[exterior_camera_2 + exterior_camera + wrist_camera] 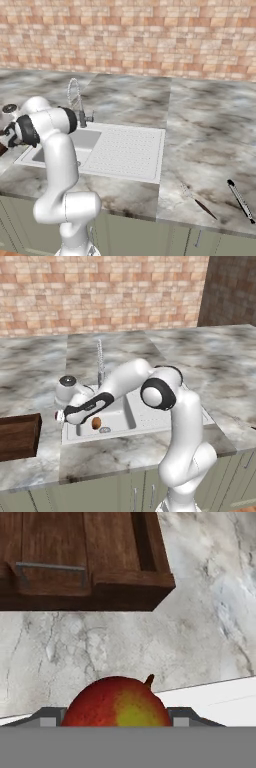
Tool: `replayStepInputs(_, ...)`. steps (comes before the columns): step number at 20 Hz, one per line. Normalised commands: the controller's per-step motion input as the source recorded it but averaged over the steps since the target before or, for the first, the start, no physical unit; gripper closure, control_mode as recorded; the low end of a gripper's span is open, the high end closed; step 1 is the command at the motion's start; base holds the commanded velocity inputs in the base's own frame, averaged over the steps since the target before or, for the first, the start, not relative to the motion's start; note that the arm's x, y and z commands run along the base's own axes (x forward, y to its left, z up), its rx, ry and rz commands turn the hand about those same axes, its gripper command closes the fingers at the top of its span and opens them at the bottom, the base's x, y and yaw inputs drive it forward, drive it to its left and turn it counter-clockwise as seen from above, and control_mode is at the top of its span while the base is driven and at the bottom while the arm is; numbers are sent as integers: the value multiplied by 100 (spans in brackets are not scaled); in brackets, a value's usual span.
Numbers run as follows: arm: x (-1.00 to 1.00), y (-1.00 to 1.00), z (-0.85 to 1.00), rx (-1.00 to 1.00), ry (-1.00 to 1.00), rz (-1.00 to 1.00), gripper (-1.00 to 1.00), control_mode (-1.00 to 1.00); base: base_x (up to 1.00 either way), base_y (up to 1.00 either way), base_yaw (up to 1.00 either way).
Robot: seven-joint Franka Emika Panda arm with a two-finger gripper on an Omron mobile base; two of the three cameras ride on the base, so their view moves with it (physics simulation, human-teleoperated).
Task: Pick up all produce items and place them in the sink. Turn on the sink faucet to wash them. Then turn the sink off and put them in the tray.
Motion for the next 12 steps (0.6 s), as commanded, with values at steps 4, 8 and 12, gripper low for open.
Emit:
replayStepInputs(4, -8, 78, 61, 0, 0, 1, 100, -100, 0, 0, 0)
replayStepInputs(8, -15, 81, 42, 0, 3, 2, 100, -100, 0, 0, 0)
replayStepInputs(12, -25, 84, 8, 0, 5, 5, 100, -100, 0, 0, 0)
